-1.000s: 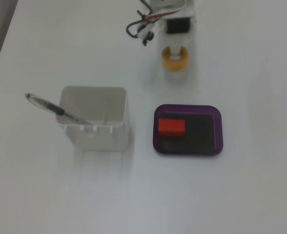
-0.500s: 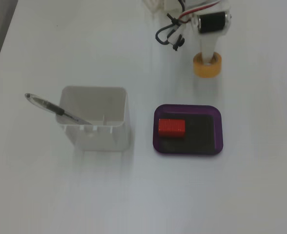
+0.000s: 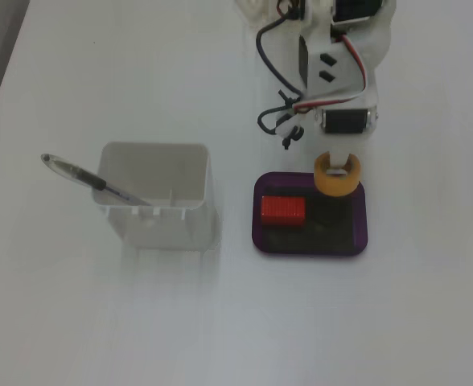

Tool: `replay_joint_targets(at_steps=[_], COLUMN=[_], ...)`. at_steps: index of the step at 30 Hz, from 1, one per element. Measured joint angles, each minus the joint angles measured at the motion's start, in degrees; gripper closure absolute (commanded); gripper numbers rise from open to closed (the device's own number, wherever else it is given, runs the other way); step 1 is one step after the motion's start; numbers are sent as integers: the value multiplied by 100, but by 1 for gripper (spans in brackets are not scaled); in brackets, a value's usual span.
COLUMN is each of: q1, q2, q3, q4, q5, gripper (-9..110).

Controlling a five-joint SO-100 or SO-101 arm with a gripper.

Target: Grab up the yellow tape and put it in the box.

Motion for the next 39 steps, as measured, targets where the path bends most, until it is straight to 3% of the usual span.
replay_joint_targets(at_steps=[18,25,30,39], q1=[0,352,281,220], q2=[-1521,-1521,-1521,-905], q3=[-1433,-1468,-1547,-3059], q4=[0,88,457,2303], q5=[0,0,0,0], gripper=[102,89,83,83])
